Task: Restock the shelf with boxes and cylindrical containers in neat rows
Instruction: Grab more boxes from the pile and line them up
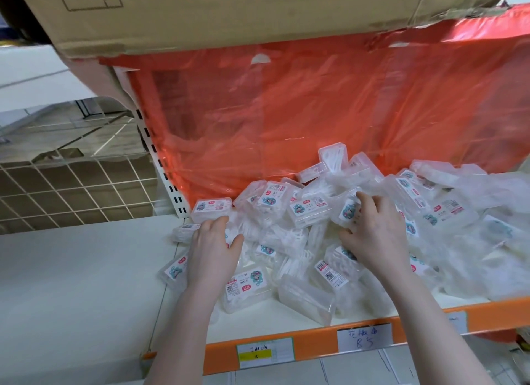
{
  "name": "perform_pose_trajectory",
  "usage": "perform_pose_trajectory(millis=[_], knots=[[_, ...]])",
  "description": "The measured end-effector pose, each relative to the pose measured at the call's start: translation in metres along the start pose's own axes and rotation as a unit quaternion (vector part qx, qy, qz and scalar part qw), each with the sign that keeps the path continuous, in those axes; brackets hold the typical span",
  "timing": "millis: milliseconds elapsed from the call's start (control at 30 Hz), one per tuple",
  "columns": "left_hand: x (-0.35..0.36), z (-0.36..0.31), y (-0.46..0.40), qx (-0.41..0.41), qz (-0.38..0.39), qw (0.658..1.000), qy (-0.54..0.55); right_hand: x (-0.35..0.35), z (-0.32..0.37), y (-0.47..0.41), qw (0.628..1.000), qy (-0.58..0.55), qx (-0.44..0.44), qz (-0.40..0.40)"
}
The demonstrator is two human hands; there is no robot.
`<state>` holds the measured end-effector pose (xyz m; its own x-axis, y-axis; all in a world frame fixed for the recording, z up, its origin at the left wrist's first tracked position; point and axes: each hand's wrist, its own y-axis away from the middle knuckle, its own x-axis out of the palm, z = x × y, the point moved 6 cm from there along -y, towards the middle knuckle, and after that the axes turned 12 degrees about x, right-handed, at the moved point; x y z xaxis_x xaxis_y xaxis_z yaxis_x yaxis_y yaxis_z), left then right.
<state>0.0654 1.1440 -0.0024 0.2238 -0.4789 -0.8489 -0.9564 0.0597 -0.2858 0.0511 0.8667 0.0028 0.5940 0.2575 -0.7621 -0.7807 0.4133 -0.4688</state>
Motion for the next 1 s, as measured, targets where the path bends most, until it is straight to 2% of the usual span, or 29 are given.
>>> perform_pose_trajectory(millis=[267, 400, 533, 767, 1000], knots=[[-0.007, -0.011, -0.016, 0.032, -0.014, 0.999, 0.013, -0.015, -0.003, -0.001, 0.999, 0.033, -0.003, -0.028], [-0.012, -0.031, -0.032, 0.071, -0.019, 0.997, 0.009, -0.026, -0.012, -0.002, 0.999, 0.039, 0.011, -0.015], [-0.007, -0.054, -0.056, 0.108, 0.016, 0.994, -0.004, -0.037, -0.021, -0.001, 0.999, 0.042, -0.003, -0.016], [0.02, -0.074, -0.078, 0.11, 0.122, 0.982, -0.093, -0.053, -0.033, 0.002, 0.998, 0.06, 0.014, -0.029], [0.03, -0.078, -0.082, 0.087, 0.136, 0.984, -0.081, -0.057, -0.043, 0.006, 0.997, 0.068, 0.026, -0.023]])
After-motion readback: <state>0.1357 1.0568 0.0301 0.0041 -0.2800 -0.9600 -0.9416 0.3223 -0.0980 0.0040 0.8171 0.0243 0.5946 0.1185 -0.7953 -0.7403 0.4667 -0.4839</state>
